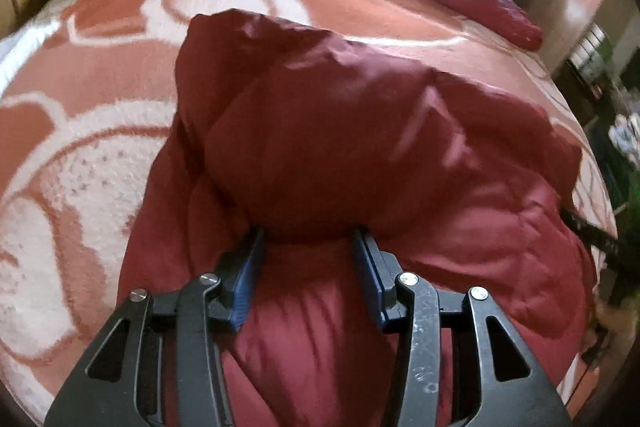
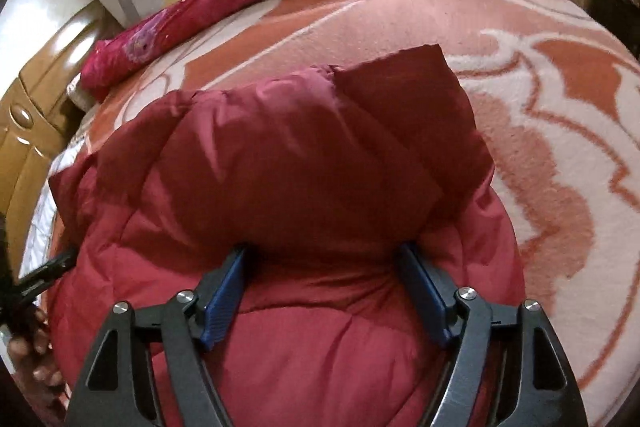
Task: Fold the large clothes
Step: 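Release the folded side and move both grippers to the coat's hem, then grasp the coat's hem edge with both grippers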
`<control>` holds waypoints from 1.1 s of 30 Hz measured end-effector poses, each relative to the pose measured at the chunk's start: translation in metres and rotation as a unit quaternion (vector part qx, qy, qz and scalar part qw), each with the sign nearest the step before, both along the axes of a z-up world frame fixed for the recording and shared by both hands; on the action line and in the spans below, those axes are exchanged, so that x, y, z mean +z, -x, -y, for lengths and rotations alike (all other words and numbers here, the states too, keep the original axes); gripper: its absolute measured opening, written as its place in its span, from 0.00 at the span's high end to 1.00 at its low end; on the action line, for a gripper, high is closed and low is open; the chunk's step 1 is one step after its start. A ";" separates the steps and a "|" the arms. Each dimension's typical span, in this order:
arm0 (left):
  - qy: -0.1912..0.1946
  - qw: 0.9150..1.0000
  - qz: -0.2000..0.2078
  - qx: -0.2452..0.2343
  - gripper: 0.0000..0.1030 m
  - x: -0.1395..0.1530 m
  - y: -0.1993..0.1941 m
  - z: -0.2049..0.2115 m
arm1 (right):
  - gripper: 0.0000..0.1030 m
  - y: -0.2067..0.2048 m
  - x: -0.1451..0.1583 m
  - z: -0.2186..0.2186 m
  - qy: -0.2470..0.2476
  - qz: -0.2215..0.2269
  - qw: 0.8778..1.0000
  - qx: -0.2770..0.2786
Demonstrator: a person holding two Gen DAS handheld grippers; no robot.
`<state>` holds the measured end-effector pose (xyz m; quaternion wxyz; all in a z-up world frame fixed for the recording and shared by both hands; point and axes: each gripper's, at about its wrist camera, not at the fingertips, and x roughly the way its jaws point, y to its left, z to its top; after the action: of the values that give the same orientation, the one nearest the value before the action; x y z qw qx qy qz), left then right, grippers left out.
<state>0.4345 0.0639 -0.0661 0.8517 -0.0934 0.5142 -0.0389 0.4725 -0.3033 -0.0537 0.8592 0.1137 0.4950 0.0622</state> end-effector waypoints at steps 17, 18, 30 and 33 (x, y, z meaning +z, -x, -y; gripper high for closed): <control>0.004 1.000 -0.004 0.005 0.56 0.004 -0.003 -0.003 | 0.25 -0.005 -0.004 0.006 -0.030 0.004 0.999 -0.013; 0.008 1.000 0.000 0.005 0.55 0.007 0.001 -0.005 | 0.25 0.000 0.001 0.008 -0.033 0.008 0.999 -0.012; 0.031 0.998 0.049 0.018 0.30 0.046 0.067 -0.039 | 0.18 0.062 0.048 0.034 -0.029 0.060 0.998 -0.006; 0.044 0.998 0.044 0.023 0.30 0.044 0.071 -0.049 | 0.18 0.075 0.048 0.047 -0.032 0.059 0.998 -0.008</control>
<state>0.3637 0.1130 -0.0219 0.8693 -0.1403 0.4718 -0.0459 0.3980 -0.3505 -0.0056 0.8835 0.1413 0.4399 0.0779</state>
